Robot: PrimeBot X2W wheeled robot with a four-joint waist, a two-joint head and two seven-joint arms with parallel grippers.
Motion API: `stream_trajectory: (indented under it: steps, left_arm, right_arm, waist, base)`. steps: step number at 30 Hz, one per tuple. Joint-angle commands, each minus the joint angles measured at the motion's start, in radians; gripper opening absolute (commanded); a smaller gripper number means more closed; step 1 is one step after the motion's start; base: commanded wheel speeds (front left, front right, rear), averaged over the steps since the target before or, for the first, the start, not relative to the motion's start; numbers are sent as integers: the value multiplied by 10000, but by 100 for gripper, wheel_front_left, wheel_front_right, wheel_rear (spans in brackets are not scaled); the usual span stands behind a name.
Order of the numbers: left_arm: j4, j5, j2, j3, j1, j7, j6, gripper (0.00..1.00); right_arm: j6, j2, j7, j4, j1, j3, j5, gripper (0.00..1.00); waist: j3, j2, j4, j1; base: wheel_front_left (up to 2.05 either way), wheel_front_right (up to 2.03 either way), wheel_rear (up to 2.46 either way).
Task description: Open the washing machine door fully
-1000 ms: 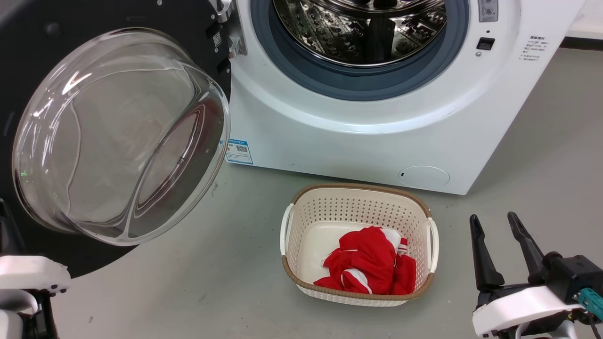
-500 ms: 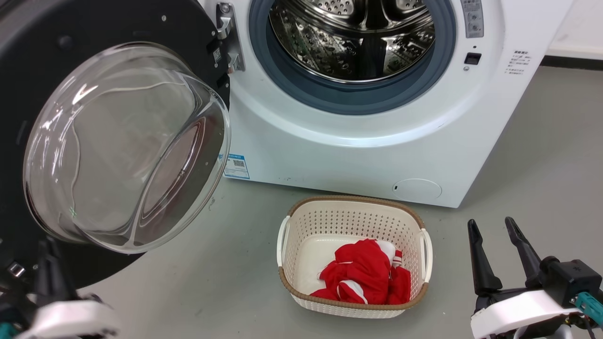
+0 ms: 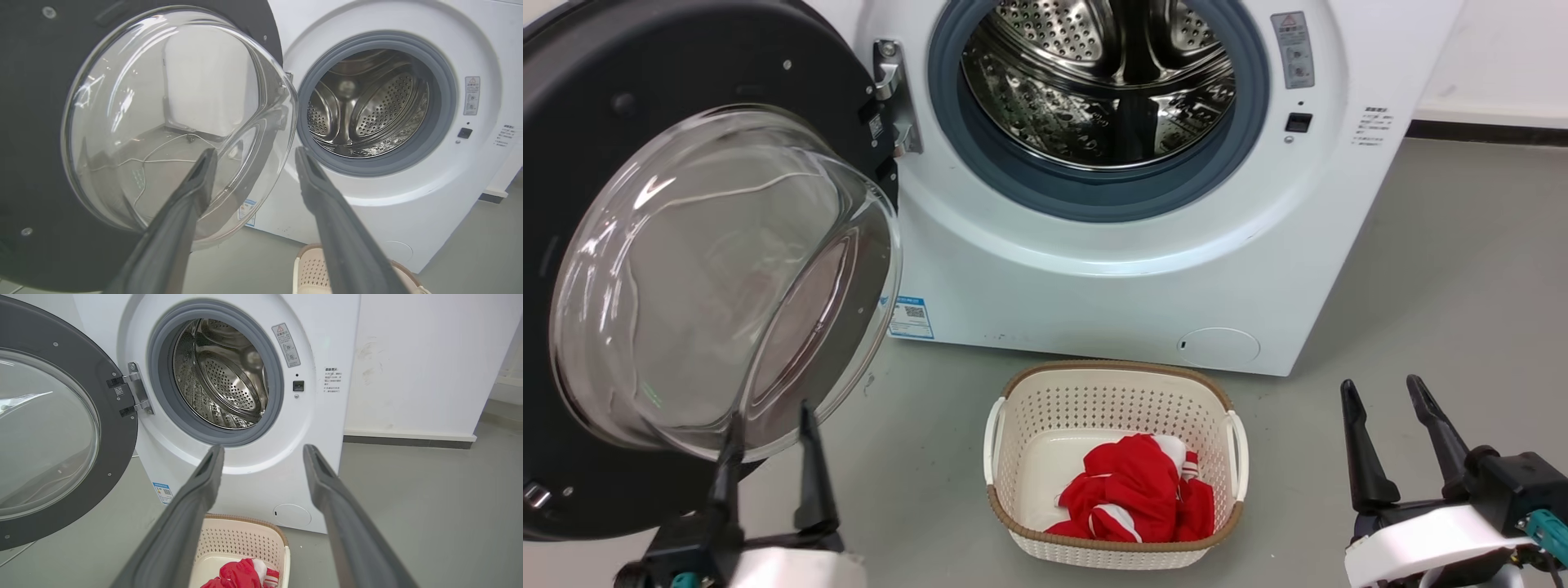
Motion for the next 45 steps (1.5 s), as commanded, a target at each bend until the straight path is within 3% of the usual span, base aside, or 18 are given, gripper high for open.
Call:
stream_trajectory:
  steps: [1, 11, 16, 41, 42, 45]
  left_arm:
    - [-56, 136, -47, -95, -192, -23, -82, 100]
    - [569, 953, -162, -706, -858, -24, -557, 100]
    - [949, 1154, -160, -722, -1010, -24, -576, 100]
    - [1341, 1640, -297, -314, -1054, -24, -883, 100]
    - [1335, 1591, -275, -327, -940, 0, -880, 0]
    - [1584, 1400, -283, -273, -934, 89, -901, 0]
  right_arm:
    - [-7, 19, 23, -91, 85, -46, -75, 100]
    - [-7, 19, 106, -345, 222, -18, -203, 100]
    - [-7, 19, 153, -193, 343, 17, -328, 100]
    - [-7, 19, 49, 32, 192, 52, -190, 100]
    - [0, 0, 89, 29, 245, 54, -253, 0]
    - [0, 0, 91, 182, 338, 95, -73, 0]
  waist:
    - [-48, 0, -73, 0]
    - [-294, 0, -931, 0]
    - [-322, 0, -1201, 0]
    - [-286, 0, -1295, 0]
    - [-286, 0, -1295, 0]
    - [-285, 0, -1293, 0]
  base:
    - [0, 0, 0]
    - [0, 0, 0]
    - [0, 0, 0]
    - [0, 0, 0]
    - [0, 0, 0]
    - [0, 0, 0]
